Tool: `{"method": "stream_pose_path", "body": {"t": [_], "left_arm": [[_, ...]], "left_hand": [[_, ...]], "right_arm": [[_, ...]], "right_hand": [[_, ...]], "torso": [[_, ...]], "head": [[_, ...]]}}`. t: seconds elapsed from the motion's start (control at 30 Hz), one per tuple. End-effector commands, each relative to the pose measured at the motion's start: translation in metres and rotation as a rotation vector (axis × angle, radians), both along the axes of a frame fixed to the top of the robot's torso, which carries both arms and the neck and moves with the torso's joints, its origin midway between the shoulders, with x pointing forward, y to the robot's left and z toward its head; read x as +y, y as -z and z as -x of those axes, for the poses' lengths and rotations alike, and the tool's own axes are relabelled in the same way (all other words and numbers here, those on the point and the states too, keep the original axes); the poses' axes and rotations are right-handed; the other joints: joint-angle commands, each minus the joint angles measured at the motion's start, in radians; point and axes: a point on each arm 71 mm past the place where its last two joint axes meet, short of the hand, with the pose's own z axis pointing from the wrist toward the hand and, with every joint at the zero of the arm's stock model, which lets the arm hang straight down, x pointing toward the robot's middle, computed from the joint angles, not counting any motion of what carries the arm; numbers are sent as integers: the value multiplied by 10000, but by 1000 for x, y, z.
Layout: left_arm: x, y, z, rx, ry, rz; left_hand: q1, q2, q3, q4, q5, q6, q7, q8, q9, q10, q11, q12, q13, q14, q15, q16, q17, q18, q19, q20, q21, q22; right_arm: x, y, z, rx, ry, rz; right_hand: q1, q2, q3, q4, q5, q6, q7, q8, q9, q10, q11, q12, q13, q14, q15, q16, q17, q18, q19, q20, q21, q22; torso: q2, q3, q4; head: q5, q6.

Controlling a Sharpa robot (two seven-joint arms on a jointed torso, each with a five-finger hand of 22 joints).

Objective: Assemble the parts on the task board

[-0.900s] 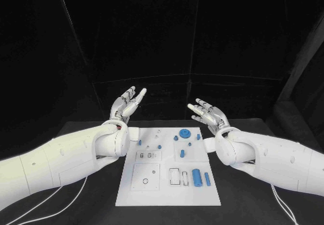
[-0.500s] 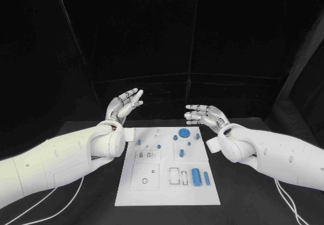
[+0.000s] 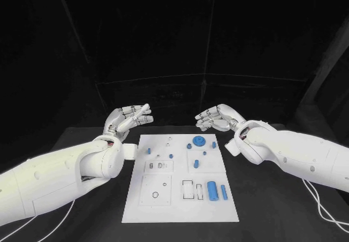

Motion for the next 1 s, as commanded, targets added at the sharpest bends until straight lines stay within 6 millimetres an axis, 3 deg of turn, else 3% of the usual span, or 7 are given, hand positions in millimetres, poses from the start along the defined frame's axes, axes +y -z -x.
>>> {"method": "stream_pose_path", "body": {"t": [0.03, 0.13, 0.23, 0.47, 0.67, 0.87, 1.0], "left_arm": [[-3, -6, 6, -383, 692, 432], [-4, -9, 11, -485, 997, 622], [-5, -12, 16, -545, 1225, 763], [-3, -13, 19, -490, 1702, 1040], [-4, -14, 21, -404, 1983, 1296], [-9, -14, 23, -323, 2203, 1430], [-10, -14, 23, -279, 2255, 1450]], "left_hand": [[94, 16, 75, -167, 25, 256, 4, -22, -62, 612, -134, 180, 22, 554, -156, 110, 63, 86, 440, -151, 114, -17], [182, 76, 247, -312, 27, 451, -83, -86, -112, 1190, -284, 271, 33, 1082, -341, 192, 160, 83, 879, -326, 209, -15], [203, 55, 344, -403, 26, 505, -117, -178, -147, 1290, -309, 155, -17, 1165, -366, 91, 173, 69, 993, -372, 162, -65], [150, 13, 437, -485, 24, 580, -134, -302, -161, 1383, -320, -24, -46, 1249, -368, -70, 186, 62, 1086, -384, 61, -149], [141, 15, 477, -518, 24, 610, -149, -341, -162, 1434, -333, -74, -46, 1298, -379, -113, 198, 64, 1132, -392, 33, -175], [137, 27, 515, -543, 25, 639, -155, -369, -161, 1479, -342, -110, -44, 1340, -388, -141, 210, 64, 1169, -400, 14, -194], [136, 42, 542, -556, 25, 651, -140, -387, -162, 1494, -338, -135, -45, 1352, -389, -162, 215, 63, 1184, -403, 0, -206]], "right_arm": [[5, -4, -3, -601, -486, 2004], [6, -9, -6, -948, -574, 2908], [7, -13, -10, -1352, -576, 3897], [16, -20, -16, -2287, -434, 6222], [26, -21, -17, -2598, -408, 7439], [34, -19, -18, -2388, -727, 8142], [38, -19, -18, -2384, -858, 8389]], "right_hand": [[338, -209, 299, -96, -149, 1094, -330, 29, 2, 1396, -439, -118, -1, 1775, -588, 265, 107, 176, 1237, -627, 927, 355], [364, -340, 356, -92, -62, 1362, -442, 9, 3, 1825, -592, -148, 9, 2398, -792, 441, 230, 177, 1601, -828, 1394, 594], [302, -496, 386, -85, -64, 1594, -554, -57, -5, 2201, -742, -226, 21, 3029, -961, 639, 411, 182, 1901, -1015, 1922, 880], [-202, -945, 232, -67, 209, 1772, -691, -309, -16, 2489, -920, -503, 39, 4057, -1203, 1492, 1061, 186, 2483, -1228, 2917, 1418], [-498, -1237, 126, -33, 342, 1636, -748, -520, -20, 1904, -840, -712, 17, 4019, -1177, 1965, 1447, 167, 2458, -1218, 3195, 1581], [-529, -1211, 232, -31, 390, 1512, -803, -550, -13, 1637, -868, -615, 43, 3993, -1228, 3076, 2193, 174, 2582, -1258, 3801, 1928], [-543, -1237, 280, -30, 409, 1377, -805, -559, -19, 1492, -866, -617, 39, 3962, -1235, 3377, 2430, 174, 2540, -1259, 4030, 2070]], "torso": [[302, -58, 69], [433, -94, 120], [591, -131, 194], [862, -142, 290], [1039, -148, 359], [1154, -167, 391], [1216, -154, 379]], "head": [[-47, 64], [-121, 74], [-200, 102], [-217, 134], [-274, 185], [-324, 182], [-322, 215]]}}
